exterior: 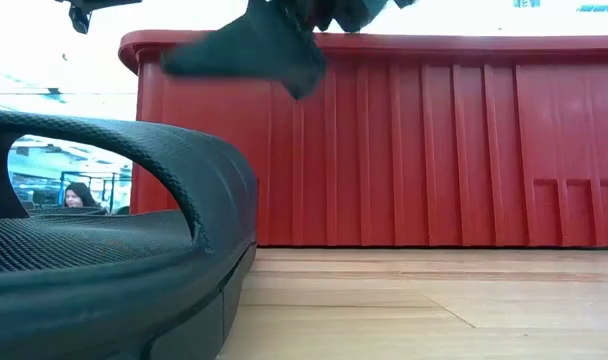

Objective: Pick and place slides into bin
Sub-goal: Put the black slide into the red bin

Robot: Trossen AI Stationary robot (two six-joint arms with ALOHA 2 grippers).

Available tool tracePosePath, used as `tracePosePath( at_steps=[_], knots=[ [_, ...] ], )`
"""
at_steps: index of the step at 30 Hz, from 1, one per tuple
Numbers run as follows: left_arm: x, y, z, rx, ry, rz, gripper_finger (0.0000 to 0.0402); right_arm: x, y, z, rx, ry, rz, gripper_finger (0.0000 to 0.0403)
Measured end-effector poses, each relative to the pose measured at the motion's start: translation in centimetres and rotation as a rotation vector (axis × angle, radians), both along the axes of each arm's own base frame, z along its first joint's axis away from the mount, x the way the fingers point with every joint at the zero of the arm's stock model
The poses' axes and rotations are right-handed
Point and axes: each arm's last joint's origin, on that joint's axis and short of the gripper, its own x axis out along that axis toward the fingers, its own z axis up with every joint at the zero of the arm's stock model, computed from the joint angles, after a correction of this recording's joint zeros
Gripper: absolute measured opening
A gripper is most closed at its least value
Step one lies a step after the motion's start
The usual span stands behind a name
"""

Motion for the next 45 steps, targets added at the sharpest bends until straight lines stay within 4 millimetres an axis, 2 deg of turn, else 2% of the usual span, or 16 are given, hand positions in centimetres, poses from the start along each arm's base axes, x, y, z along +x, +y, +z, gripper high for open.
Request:
tracePosePath(
  at_steps=[4,10,18,45],
  knots=[
    [0.0,0.0,0.0,-0.002,0.003,-0.007,0.0002,0.0,0.7,-0.6,0.006,-0.006,-0.031,0.0238],
    [0.0,-0.1,0.0,-0.007,0.002,-0.025,0.0012,0.2,0.6,-2.0,0.041,0.039,-0.085,0.0238],
    [0.0,-0.1,0.0,-0.007,0.002,-0.025,0.0001,0.7,0.6,-3.4,0.111,0.07,-0.143,0.0238],
    [0.0,-0.1,0.0,-0.025,-0.005,-0.024,0.0015,0.8,0.4,-3.1,0.074,0.042,-0.103,0.0238]
  ],
)
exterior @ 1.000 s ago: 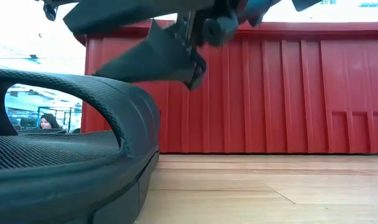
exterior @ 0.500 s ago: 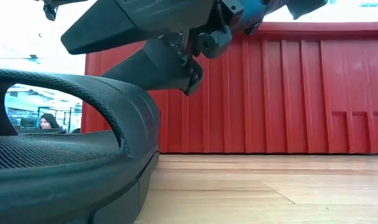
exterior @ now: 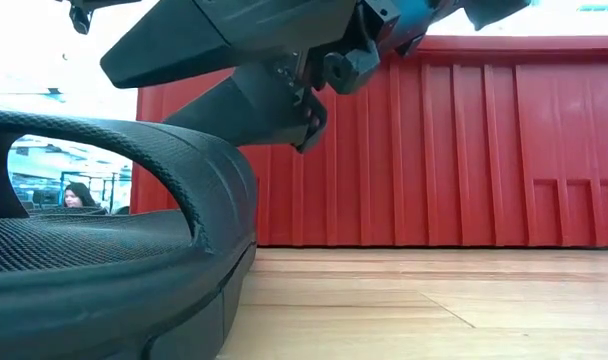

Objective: Pick and place slides into bin
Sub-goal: Put the black slide into the red bin

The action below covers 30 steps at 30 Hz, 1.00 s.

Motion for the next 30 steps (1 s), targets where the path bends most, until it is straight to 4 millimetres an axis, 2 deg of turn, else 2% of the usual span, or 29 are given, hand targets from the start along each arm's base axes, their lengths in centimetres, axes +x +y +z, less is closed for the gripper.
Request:
tracePosePath(
  at_steps=[7,12,17,23,30],
  knots=[
    [0.0,0.0,0.0,0.0,-0.001,0.0,0.0015,-0.1,0.1,0.0,0.017,0.01,0.016,0.0238],
    [0.0,0.0,0.0,0.0,-0.003,0.0,0.0015,-0.2,0.5,-0.1,0.029,0.021,0.097,0.0238],
    [0.0,0.0,0.0,0.0,-0.004,0.0,0.0014,-0.7,1.4,-1.0,-0.007,0.032,0.132,0.0238],
    [0.0,0.0,0.0,-0.006,-0.006,0.001,0.0015,-0.9,2.3,-1.9,-0.033,0.018,0.086,0.0238],
    [0.0,0.0,0.0,-0.006,-0.006,0.0,0.0015,-0.6,2.0,-2.1,-0.028,0.016,0.054,0.0238]
  ],
)
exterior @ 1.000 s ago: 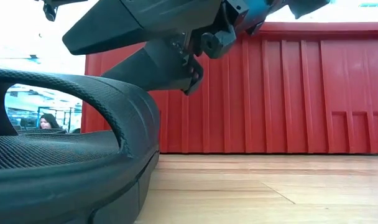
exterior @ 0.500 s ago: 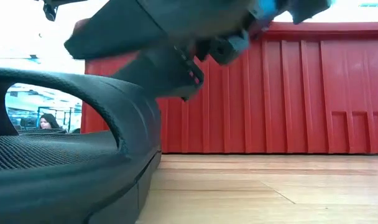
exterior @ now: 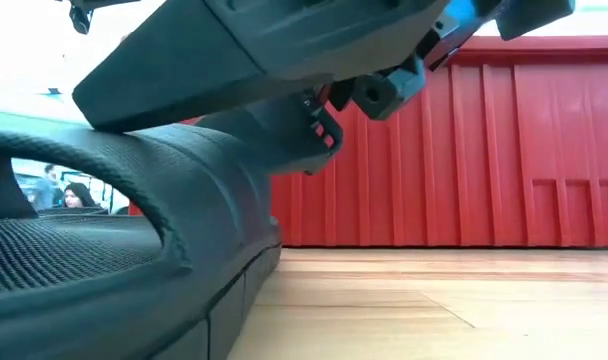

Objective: Pick and place slides into bin
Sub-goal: Put the black slide into the red bin

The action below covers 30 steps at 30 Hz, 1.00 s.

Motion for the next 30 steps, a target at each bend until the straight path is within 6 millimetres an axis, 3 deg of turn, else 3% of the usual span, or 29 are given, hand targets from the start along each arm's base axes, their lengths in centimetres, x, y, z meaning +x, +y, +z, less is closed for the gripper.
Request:
tracePosePath(
  at_steps=[13,17,25,30],
  knots=[
    [0.0,0.0,0.0,0.001,0.001,0.0,0.0015,0.0,0.0,0.0,0.024,0.011,0.033,0.0221],
    [0.0,0.0,0.0,0.001,0.001,0.0,0.0015,-0.1,0.1,-0.1,0.048,0.032,0.076,0.0169],
    [0.0,0.0,0.0,0.007,0.003,0.0,0.0015,-0.7,1.5,0.1,0.064,0.022,0.141,0.002],
    [0.0,0.0,0.0,0.01,0.009,0.0,0.0015,-1.2,2.3,1.5,0.022,-0.018,0.132,0.0008]
  ],
)
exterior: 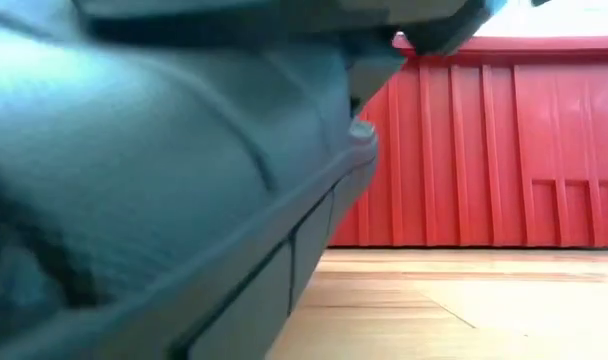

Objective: Pick and place slides into bin
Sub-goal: Put the black slide into the red bin

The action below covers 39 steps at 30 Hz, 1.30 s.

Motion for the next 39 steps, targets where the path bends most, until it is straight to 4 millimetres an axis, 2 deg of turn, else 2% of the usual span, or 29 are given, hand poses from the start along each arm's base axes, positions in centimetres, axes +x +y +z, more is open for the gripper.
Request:
tracePosePath(
  at_steps=[11,14,19,23,30,34,39],
  knots=[
    [0.0,0.0,-0.1,-0.003,0.008,0.003,0.0015,-0.6,-0.8,4.1,-0.071,0.005,0.023,0.0003],
    [0.0,0.0,-0.1,-0.004,0.01,0.003,0.0015,-0.9,-1.4,6.3,-0.014,-0.01,0.079,0.0002],
    [0.0,0.0,-0.1,-0.005,0.01,0.003,0.0015,-2.4,-2.6,11.2,0.054,-0.068,0.142,0.0002],
    [0.0,0.0,-0.1,-0.005,0.012,0.003,0.0015,-4.4,-3.5,15.4,0.06,-0.053,0.145,0.0001],
    [0.0,0.0,-0.1,0.013,0.018,0.002,0.0015,-8.8,-6.3,22.1,0.041,0.122,0.233,0.0002],
    [0.0,0.0,-0.1,-0.01,0.009,0.004,0.0015,-12.0,-8.7,24.9,-0.033,0.171,0.256,0.0003],
    [0.0,0.0,-0.1,-0.04,-0.002,0.005,0.0015,-16.9,-12.7,27.6,-0.112,0.241,0.256,0.0004]
  ],
)
